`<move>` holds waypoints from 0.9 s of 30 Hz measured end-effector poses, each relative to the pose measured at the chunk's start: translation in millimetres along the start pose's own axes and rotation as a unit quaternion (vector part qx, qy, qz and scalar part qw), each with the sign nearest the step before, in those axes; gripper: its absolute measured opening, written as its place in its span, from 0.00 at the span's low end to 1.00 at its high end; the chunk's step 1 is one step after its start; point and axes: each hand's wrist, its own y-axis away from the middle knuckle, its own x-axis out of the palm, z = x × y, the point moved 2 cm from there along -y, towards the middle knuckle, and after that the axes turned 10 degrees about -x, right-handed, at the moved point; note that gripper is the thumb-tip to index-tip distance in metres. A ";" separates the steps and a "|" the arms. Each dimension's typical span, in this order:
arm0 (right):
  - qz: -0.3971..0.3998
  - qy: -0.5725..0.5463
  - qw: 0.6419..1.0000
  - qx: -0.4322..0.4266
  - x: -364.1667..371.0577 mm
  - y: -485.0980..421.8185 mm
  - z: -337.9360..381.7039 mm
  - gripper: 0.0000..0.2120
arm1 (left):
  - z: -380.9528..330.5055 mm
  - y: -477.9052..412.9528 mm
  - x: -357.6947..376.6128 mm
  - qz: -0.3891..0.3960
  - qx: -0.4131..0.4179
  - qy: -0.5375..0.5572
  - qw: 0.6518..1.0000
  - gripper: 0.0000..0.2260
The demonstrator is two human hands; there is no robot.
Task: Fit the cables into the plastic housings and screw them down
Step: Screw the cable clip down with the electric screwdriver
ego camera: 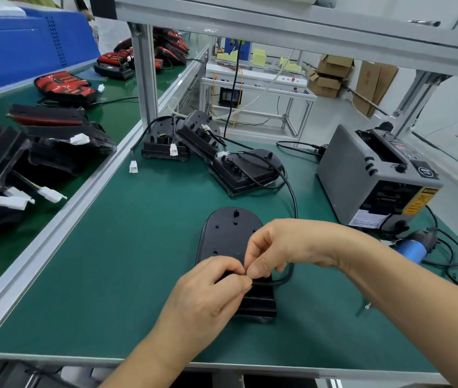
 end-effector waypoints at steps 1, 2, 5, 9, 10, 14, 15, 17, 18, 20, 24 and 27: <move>0.004 -0.001 1.000 0.000 -0.3 -0.1 0.2 0.05 | -0.4 0.0 0.0 0.000 -0.003 0.000 1.000 0.03; 0.007 -0.003 1.000 -0.001 -0.3 -0.1 0.0 0.05 | -0.7 -0.3 -0.1 0.000 -0.007 0.001 1.000 0.03; -0.008 -0.018 1.000 -0.009 0.6 1.2 -2.8 0.07 | -0.4 -0.9 -1.2 0.006 -0.034 0.029 0.999 0.03; -0.041 -0.042 0.998 -0.034 4.6 4.7 -7.9 0.08 | 6.0 -2.7 -8.3 0.024 -0.169 0.062 0.983 0.10; -0.048 -0.050 0.997 -0.039 5.7 5.5 -9.1 0.09 | 7.6 -2.2 -9.9 0.028 -0.189 0.075 0.979 0.11; -0.080 -0.075 0.993 -0.049 8.5 7.9 -13.1 0.08 | 8.3 1.9 -12.0 0.037 -0.186 0.093 0.978 0.08; -0.083 -0.080 0.992 -0.050 9.1 9.0 -13.6 0.07 | 8.1 3.0 -11.8 0.035 -0.183 0.096 0.978 0.08; -0.084 -0.087 0.991 -0.056 10.5 11.6 -14.4 0.06 | 7.5 5.2 -10.6 0.027 -0.173 0.099 0.979 0.08; -0.084 -0.088 0.991 -0.057 11.4 13.0 -14.8 0.06 | 7.2 6.4 -9.7 0.024 -0.170 0.100 0.980 0.07; -0.085 -0.092 0.991 -0.055 12.8 14.5 -14.9 0.07 | 7.0 8.3 -8.5 0.021 -0.170 0.103 0.980 0.05; -0.082 -0.082 0.992 -0.041 14.3 14.2 -13.0 0.08 | 6.8 9.6 -7.4 0.022 -0.161 0.104 0.981 0.04; -0.071 -0.066 0.995 -0.027 14.2 13.8 -10.4 0.07 | 8.0 9.3 -8.4 0.039 -0.148 0.100 0.983 0.04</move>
